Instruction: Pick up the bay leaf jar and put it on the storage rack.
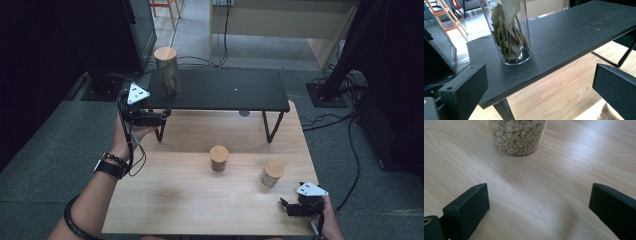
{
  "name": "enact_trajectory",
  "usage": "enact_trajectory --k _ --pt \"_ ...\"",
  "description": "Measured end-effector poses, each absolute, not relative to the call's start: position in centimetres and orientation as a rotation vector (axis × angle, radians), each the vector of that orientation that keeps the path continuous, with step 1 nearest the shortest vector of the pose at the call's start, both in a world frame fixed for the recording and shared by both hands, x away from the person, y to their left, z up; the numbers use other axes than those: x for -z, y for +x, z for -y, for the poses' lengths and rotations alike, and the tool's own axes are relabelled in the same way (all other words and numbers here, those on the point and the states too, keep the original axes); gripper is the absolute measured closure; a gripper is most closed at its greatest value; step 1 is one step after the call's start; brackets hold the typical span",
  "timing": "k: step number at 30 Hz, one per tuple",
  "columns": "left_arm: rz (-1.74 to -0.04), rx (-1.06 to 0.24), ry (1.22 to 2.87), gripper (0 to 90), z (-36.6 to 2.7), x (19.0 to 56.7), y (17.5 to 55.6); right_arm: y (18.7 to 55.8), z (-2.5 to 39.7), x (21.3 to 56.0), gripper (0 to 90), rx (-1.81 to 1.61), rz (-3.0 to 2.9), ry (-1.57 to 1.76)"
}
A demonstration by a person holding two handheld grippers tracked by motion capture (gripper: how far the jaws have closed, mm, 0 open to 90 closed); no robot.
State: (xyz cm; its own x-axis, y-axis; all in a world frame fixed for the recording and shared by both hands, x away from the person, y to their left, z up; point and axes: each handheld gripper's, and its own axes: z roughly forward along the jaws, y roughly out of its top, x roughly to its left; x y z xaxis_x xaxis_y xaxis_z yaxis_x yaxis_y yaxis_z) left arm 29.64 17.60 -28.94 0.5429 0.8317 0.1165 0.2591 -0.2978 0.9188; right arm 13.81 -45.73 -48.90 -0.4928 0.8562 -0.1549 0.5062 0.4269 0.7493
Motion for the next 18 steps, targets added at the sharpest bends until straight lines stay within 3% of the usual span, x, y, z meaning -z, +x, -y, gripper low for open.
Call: enact_trajectory --k 18 --pt "-0.918 -0.734 1.809 0.0 -18.6 32.5 27.7 13.8 45.7 48.9 2.6 -0.876 -2.16 1.152"
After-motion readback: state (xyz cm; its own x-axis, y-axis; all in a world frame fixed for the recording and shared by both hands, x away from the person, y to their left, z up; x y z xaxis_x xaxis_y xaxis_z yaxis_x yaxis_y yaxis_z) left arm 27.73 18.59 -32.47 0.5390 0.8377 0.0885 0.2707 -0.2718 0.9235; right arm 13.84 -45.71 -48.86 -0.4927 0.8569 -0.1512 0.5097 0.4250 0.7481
